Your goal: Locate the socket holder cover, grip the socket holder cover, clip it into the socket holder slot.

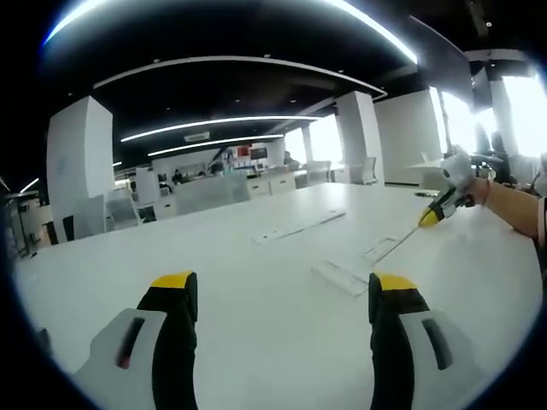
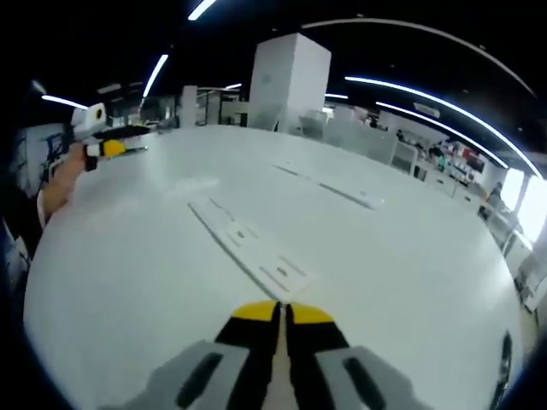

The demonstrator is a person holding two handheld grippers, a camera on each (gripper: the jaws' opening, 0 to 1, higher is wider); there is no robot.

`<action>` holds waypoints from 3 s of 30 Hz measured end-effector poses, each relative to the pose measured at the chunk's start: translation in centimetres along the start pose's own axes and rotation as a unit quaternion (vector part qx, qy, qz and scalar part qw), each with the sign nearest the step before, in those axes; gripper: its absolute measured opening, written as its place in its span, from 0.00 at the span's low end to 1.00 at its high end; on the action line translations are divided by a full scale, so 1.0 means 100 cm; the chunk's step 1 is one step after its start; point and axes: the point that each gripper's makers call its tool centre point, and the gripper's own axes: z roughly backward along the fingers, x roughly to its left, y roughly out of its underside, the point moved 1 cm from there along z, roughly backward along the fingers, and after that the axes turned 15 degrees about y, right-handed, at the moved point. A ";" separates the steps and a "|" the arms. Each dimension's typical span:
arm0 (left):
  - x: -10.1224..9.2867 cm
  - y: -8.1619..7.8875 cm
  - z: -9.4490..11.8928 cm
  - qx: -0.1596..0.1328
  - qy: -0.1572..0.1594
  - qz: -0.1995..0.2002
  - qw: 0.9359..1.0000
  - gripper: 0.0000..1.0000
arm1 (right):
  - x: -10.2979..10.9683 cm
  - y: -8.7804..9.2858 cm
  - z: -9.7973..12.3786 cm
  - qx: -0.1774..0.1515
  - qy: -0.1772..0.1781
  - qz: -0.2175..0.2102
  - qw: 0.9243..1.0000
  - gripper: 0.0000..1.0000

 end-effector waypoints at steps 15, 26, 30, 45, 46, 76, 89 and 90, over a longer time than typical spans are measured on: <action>0.000 0.001 0.000 0.002 0.001 -0.001 1.000 0.81 | 0.008 -0.005 -0.004 -0.011 -0.004 0.011 1.000 0.06; 0.001 0.000 0.002 0.001 0.000 -0.001 1.000 0.81 | -0.003 -0.020 0.004 -0.036 -0.007 -0.047 0.998 0.07; 0.002 0.001 0.001 0.002 0.001 -0.001 1.000 0.81 | -0.010 -0.020 0.003 -0.037 0.015 -0.045 0.998 0.07; 0.001 -0.001 0.001 -0.002 0.001 0.001 1.000 0.80 | -0.019 -0.012 -0.009 -0.019 0.081 -0.056 0.995 0.04; 0.001 -0.001 0.001 -0.002 0.000 0.001 1.000 0.80 | -0.020 -0.012 -0.009 -0.018 0.085 -0.056 0.995 0.04; -0.001 0.005 -0.002 0.010 0.005 0.003 1.000 0.80 | -0.014 -0.010 -0.019 -0.016 0.079 -0.024 0.996 0.04; -0.002 0.006 -0.002 0.010 0.006 0.001 1.000 0.80 | -0.014 -0.012 -0.023 -0.024 0.079 -0.020 0.996 0.04; -0.002 0.006 -0.002 0.010 0.006 0.001 1.000 0.80 | -0.014 -0.013 -0.023 -0.025 0.079 -0.019 0.996 0.04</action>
